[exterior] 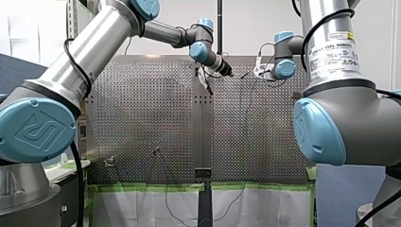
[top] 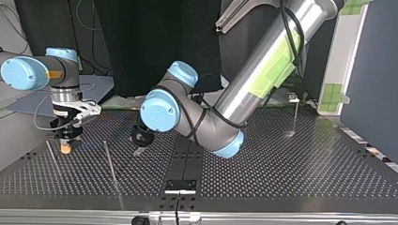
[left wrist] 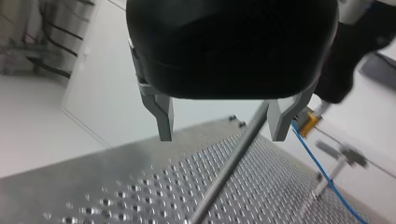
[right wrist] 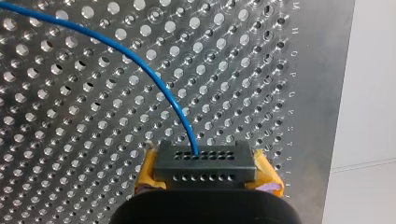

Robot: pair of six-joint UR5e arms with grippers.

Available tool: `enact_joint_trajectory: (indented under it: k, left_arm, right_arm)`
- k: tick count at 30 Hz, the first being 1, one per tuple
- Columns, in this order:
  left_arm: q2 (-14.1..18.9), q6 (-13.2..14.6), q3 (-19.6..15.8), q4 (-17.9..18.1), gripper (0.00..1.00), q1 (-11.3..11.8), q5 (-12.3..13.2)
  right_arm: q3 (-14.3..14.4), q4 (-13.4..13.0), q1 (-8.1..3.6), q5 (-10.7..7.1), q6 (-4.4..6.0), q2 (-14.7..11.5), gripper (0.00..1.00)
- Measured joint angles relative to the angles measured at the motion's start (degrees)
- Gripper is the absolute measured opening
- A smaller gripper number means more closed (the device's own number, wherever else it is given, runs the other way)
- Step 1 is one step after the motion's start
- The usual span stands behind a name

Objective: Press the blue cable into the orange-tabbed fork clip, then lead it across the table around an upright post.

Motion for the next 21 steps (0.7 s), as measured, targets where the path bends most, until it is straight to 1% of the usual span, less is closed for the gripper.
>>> enact_joint_trajectory:
  k: [8, 16, 21]
  left_arm:
    - [0.0, -4.4, 0.0, 4.2, 1.00, -0.2, 4.4]
    - [0.0, -9.0, -1.1, 4.5, 1.00, -0.4, 9.0]
    - [-0.1, -12.0, -3.6, 5.8, 1.00, -0.4, 12.0]
  right_arm:
    - [0.0, -0.1, 0.07, 0.03, 0.02, 0.0, 0.00]
    - [0.0, -0.1, 0.07, 0.03, 0.03, 0.0, 0.00]
    - [0.0, -0.2, 0.08, 0.03, 0.02, 0.0, 0.00]
